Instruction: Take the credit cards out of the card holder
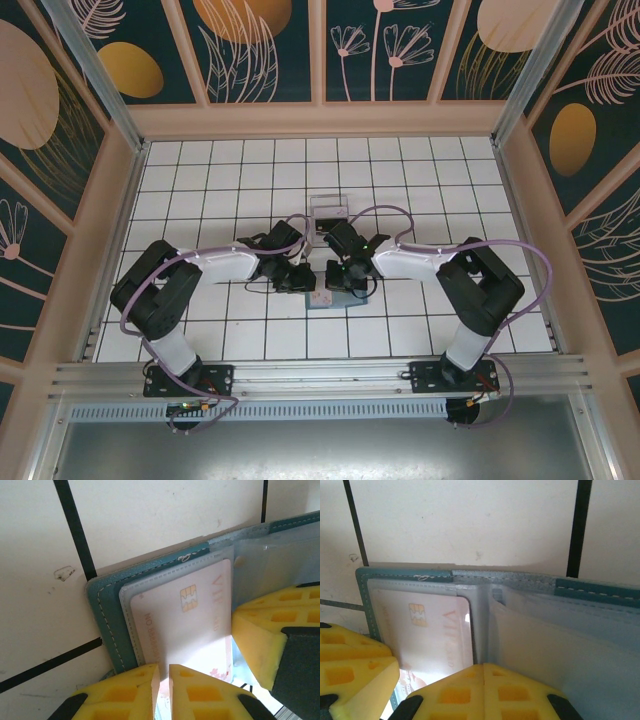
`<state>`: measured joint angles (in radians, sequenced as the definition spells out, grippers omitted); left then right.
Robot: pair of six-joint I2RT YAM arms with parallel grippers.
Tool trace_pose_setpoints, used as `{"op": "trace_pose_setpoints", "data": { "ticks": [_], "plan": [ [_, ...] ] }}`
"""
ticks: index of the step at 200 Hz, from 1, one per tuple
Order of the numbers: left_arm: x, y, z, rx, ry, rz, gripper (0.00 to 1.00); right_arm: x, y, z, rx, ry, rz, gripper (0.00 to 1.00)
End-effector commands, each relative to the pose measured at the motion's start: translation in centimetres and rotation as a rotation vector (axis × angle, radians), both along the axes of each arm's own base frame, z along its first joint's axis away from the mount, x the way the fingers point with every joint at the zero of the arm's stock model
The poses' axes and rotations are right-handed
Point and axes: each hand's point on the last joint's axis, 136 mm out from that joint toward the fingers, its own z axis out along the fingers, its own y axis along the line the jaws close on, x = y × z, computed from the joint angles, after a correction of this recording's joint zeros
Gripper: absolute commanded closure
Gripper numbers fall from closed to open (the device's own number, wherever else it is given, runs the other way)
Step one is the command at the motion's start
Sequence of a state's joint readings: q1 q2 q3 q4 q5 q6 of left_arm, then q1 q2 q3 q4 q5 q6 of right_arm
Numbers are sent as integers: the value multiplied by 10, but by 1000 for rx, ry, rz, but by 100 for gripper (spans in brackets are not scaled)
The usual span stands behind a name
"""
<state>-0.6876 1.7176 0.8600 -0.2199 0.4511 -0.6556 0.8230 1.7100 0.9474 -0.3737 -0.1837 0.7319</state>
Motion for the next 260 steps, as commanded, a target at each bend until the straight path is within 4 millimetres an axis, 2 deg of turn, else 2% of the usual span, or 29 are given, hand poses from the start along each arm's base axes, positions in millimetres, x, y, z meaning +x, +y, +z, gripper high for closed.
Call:
{"op": "trace_pose_setpoints", "data": {
  "ticks": [1, 18, 35, 63, 86, 119, 179, 260],
  "plan": [
    [-13, 28, -15, 127, 17, 19, 83, -4, -19, -2, -75, -8, -22, 94],
    [-12, 29, -13, 126, 12, 23, 83, -3, -19, 1, -62, -16, -30, 94],
    [-11, 27, -12, 119, 6, 27, 82, -2, -16, 8, -38, -29, -36, 89],
    [-8, 23, -8, 101, 3, 25, 83, 2, 2, 26, 67, -51, -25, 82],
    [-6, 20, -6, 90, 0, 24, 82, 3, 11, 31, 112, -45, -14, 77],
    [-8, 21, -6, 90, -1, 26, 83, 0, 9, 19, 89, -17, -15, 75],
    [-9, 23, -8, 95, 2, 30, 82, -2, -8, 0, -7, -7, -38, 76],
    [-9, 23, -6, 88, -1, 31, 82, -7, -5, -11, -26, 17, -24, 74]
  ]
}}
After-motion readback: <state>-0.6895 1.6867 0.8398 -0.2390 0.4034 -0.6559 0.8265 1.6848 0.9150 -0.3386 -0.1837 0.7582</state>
